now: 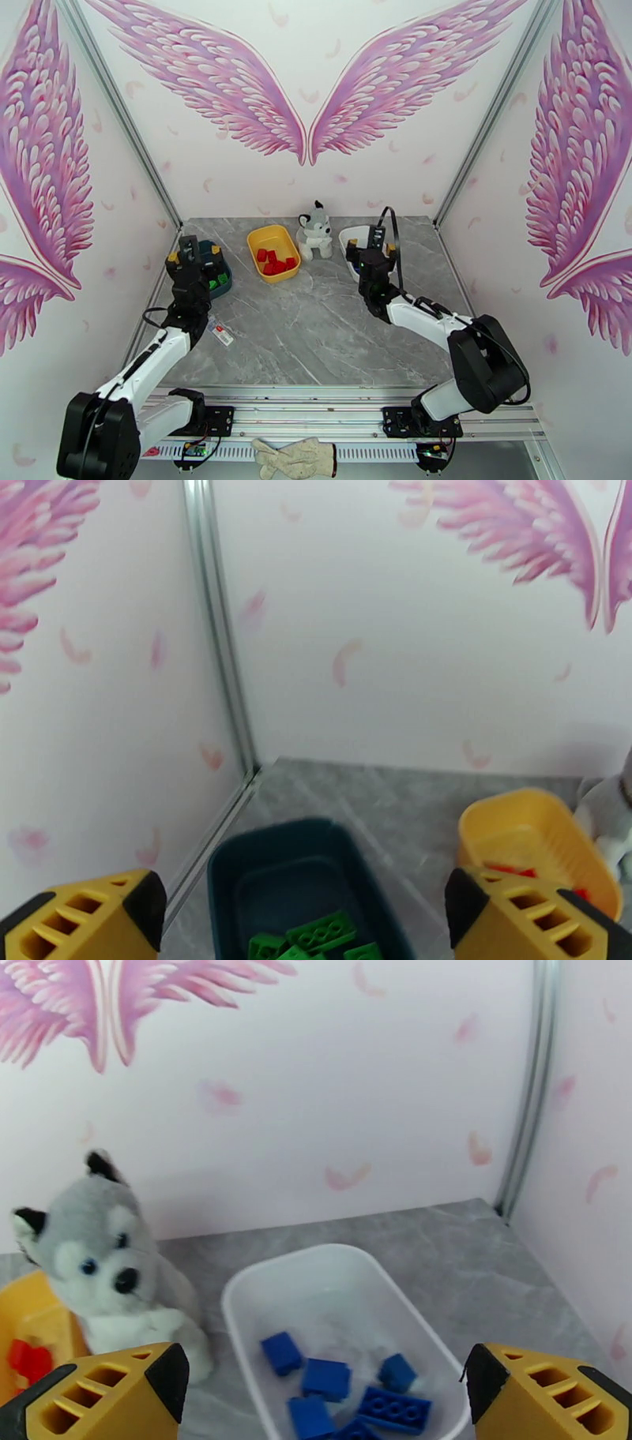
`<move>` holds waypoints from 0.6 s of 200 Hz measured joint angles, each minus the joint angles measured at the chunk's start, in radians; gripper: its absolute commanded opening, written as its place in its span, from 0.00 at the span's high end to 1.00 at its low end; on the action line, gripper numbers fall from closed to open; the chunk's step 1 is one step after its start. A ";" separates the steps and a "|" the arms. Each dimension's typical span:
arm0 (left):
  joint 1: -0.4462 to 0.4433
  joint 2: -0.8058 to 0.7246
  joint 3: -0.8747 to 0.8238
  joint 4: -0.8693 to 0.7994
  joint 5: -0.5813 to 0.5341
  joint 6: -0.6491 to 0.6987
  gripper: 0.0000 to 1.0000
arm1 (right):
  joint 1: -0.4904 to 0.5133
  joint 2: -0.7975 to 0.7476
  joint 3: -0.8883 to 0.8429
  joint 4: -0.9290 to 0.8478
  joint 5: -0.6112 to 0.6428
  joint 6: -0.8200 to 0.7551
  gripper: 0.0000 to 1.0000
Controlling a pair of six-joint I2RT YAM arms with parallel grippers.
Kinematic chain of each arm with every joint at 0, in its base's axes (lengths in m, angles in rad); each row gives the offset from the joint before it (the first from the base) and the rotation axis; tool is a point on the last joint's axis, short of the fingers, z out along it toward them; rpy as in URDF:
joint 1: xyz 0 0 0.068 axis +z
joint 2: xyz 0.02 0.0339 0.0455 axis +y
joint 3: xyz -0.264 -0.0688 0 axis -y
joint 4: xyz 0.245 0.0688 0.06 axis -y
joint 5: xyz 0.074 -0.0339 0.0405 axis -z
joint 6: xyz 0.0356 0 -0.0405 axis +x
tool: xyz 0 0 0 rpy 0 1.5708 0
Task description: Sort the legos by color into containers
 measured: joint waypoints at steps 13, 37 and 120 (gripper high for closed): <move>0.011 0.054 -0.032 0.024 -0.024 0.000 0.01 | -0.056 0.000 -0.061 0.008 0.004 -0.023 0.01; 0.012 0.136 -0.051 0.074 -0.066 0.001 0.01 | -0.097 -0.008 -0.118 0.005 -0.010 -0.050 0.01; -0.001 0.178 -0.116 0.170 -0.112 -0.025 0.01 | -0.098 -0.137 -0.175 -0.014 -0.066 -0.069 0.01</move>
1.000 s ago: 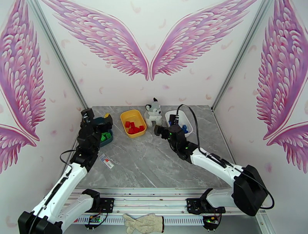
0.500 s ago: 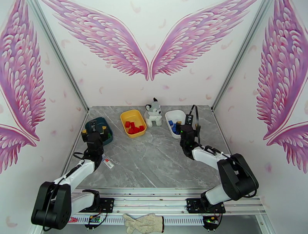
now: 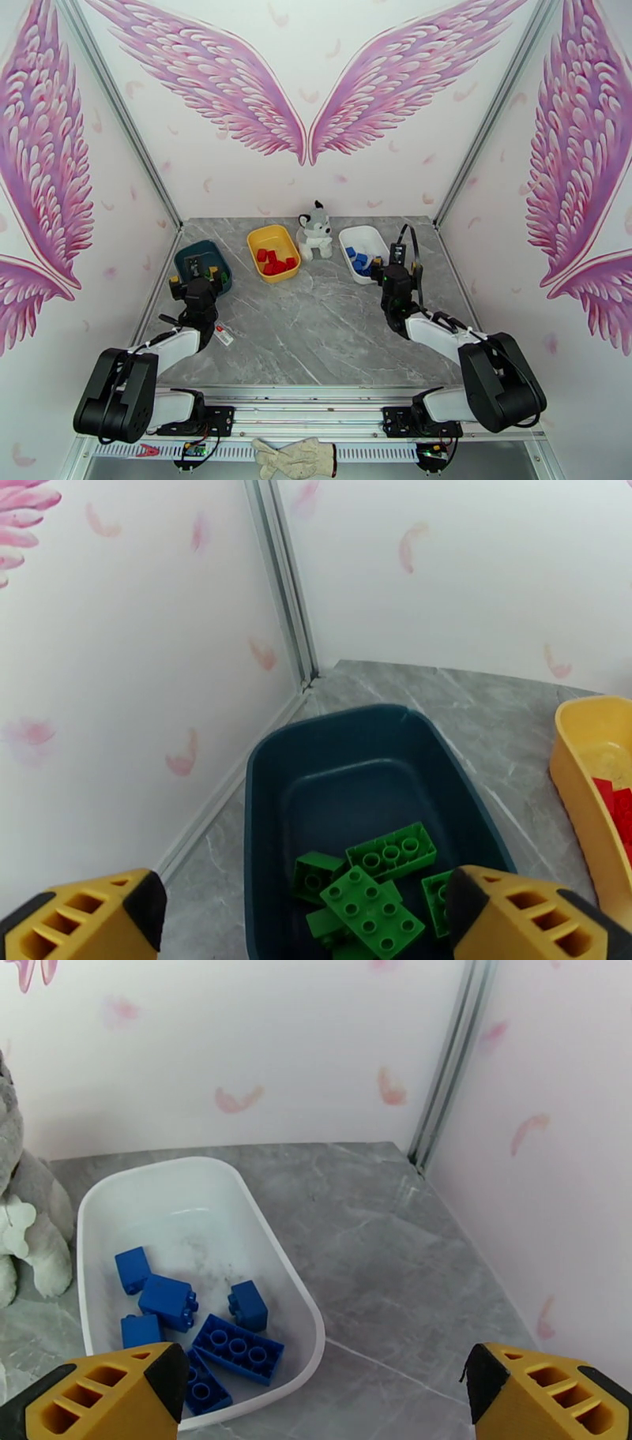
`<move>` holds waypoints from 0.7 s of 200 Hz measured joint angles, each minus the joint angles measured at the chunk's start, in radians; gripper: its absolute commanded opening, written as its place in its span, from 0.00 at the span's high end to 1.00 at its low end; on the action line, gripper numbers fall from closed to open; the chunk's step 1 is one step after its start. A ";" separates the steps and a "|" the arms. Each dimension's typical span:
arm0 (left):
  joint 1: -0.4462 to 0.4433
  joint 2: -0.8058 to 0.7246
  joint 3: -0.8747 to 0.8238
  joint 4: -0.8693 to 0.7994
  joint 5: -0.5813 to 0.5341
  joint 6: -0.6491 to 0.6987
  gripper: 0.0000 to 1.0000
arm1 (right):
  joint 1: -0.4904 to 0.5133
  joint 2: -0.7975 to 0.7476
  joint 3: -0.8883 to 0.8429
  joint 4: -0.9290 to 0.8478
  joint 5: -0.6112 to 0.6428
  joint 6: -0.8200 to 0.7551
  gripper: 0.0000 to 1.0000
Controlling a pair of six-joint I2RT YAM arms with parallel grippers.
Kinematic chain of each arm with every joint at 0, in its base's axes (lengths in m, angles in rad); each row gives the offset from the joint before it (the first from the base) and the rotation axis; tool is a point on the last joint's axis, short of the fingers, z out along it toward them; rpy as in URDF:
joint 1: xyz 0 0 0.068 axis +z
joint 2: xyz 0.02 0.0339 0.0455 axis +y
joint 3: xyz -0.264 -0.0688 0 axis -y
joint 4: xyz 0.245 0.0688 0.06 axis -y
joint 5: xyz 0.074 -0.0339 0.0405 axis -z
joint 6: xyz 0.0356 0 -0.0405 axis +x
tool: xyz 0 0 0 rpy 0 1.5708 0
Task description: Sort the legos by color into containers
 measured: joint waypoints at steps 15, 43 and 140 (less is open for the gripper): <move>-0.001 0.007 -0.025 0.026 0.000 -0.002 0.01 | 0.000 -0.017 -0.021 0.001 -0.007 0.003 0.01; 0.006 0.063 -0.051 0.159 0.024 -0.013 0.01 | 0.000 -0.065 -0.076 0.005 -0.018 0.012 0.01; 0.019 0.215 -0.144 0.433 0.164 0.002 0.01 | -0.009 0.144 -0.272 0.432 -0.061 -0.084 0.01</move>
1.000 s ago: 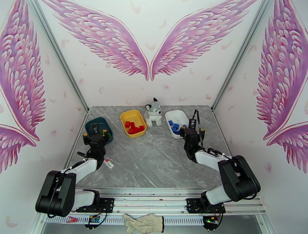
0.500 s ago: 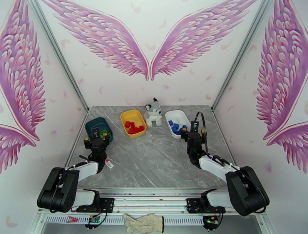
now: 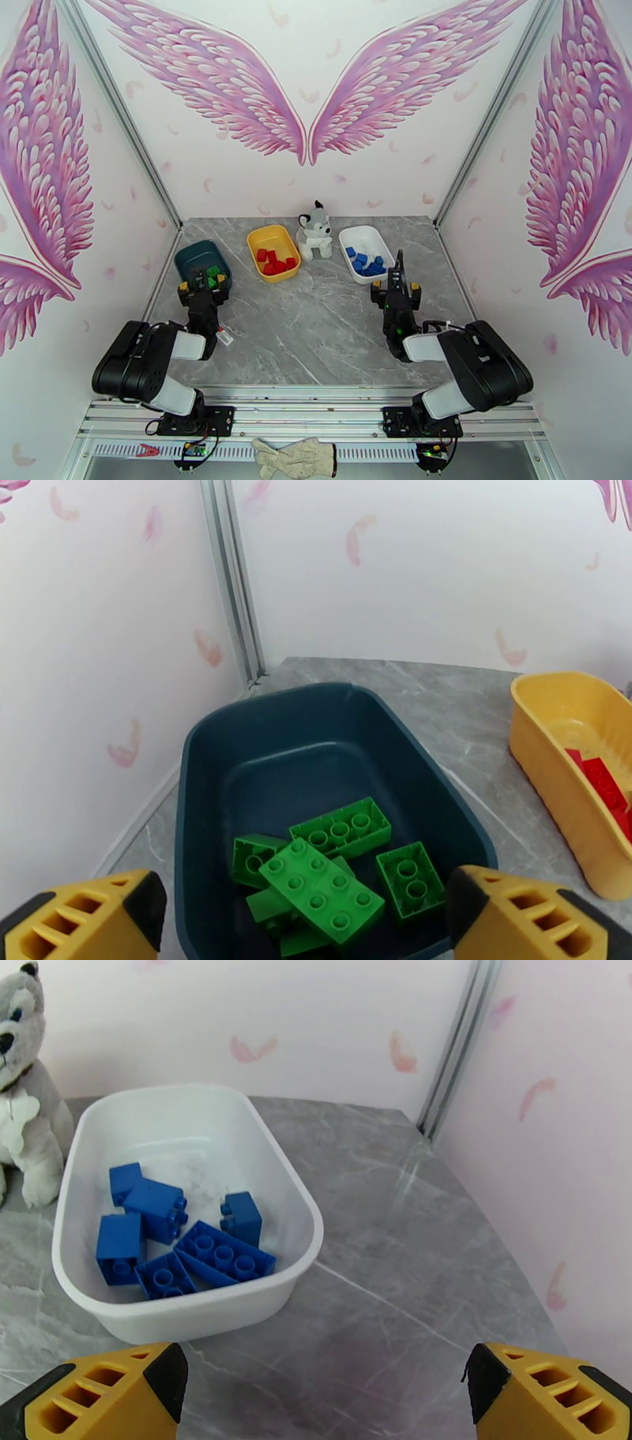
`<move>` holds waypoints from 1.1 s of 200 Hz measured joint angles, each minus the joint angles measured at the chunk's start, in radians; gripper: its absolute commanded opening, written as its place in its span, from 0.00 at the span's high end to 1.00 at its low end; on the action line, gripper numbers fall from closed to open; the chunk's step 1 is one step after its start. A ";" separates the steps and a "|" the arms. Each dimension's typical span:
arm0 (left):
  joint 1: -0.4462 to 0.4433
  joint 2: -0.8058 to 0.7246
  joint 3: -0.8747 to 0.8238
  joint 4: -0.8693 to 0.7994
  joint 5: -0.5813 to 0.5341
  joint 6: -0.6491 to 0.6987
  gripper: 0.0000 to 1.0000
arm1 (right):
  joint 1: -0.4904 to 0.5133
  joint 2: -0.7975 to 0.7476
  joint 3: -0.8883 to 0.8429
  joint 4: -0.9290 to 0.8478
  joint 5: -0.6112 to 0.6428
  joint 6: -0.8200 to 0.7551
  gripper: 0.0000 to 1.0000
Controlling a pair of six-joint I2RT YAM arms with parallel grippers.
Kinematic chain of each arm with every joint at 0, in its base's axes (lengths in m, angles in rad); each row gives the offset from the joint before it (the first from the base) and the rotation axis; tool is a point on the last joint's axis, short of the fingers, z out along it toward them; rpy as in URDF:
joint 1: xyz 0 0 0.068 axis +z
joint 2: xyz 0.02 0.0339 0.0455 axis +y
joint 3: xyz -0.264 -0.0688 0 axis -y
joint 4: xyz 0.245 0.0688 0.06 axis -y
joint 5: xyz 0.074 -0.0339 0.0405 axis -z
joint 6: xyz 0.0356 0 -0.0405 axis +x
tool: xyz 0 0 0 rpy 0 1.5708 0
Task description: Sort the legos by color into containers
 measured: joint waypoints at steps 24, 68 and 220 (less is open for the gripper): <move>0.000 0.000 0.010 -0.005 0.018 0.000 0.01 | -0.066 0.001 0.000 0.041 -0.124 0.009 0.01; 0.021 -0.001 0.057 -0.057 0.050 -0.006 0.01 | -0.138 0.034 0.042 0.008 -0.293 0.035 0.01; 0.092 -0.006 0.089 -0.161 0.139 -0.060 0.01 | -0.179 0.034 0.073 -0.060 -0.455 0.062 0.01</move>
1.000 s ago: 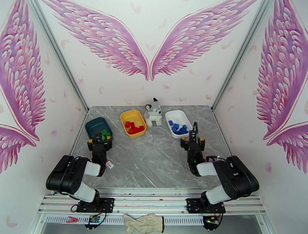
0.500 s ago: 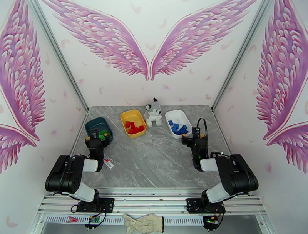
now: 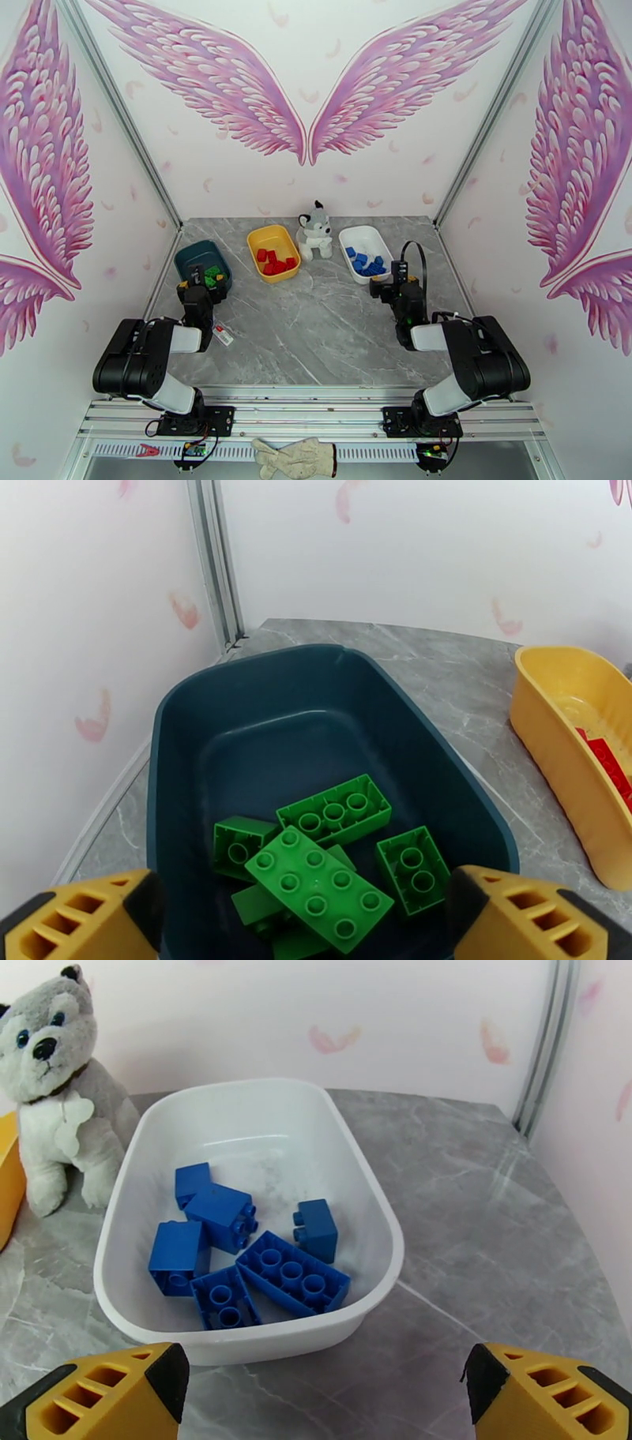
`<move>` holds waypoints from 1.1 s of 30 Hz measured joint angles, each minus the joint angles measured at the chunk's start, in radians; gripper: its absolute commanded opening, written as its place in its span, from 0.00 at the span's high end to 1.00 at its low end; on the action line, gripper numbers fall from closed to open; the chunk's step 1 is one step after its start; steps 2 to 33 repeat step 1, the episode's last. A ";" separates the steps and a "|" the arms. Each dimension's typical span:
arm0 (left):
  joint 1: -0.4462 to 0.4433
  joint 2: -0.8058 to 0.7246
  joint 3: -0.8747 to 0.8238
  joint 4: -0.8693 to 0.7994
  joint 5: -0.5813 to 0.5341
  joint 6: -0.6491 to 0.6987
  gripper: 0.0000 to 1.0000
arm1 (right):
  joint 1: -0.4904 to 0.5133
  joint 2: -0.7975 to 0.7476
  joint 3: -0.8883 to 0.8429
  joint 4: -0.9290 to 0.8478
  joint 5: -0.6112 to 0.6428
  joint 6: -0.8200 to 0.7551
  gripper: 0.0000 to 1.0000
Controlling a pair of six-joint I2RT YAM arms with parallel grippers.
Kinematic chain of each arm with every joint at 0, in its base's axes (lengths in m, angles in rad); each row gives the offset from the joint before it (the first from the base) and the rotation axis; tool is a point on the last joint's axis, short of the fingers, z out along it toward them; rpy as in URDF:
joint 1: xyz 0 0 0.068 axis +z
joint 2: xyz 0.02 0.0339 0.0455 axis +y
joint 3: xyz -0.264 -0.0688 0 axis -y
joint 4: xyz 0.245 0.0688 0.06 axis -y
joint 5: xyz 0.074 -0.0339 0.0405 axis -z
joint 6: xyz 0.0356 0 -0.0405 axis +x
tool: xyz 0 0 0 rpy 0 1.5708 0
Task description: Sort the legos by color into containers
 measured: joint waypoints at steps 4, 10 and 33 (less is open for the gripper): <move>0.000 0.000 0.000 0.000 0.000 0.000 0.01 | 0.000 0.000 0.000 -0.003 -0.010 0.000 0.01; 0.000 0.000 0.000 0.000 0.000 0.000 0.01 | 0.000 0.000 0.000 -0.003 -0.010 0.000 0.01; 0.000 0.000 0.000 0.000 0.000 0.000 0.01 | 0.000 0.000 0.000 -0.003 -0.010 0.000 0.01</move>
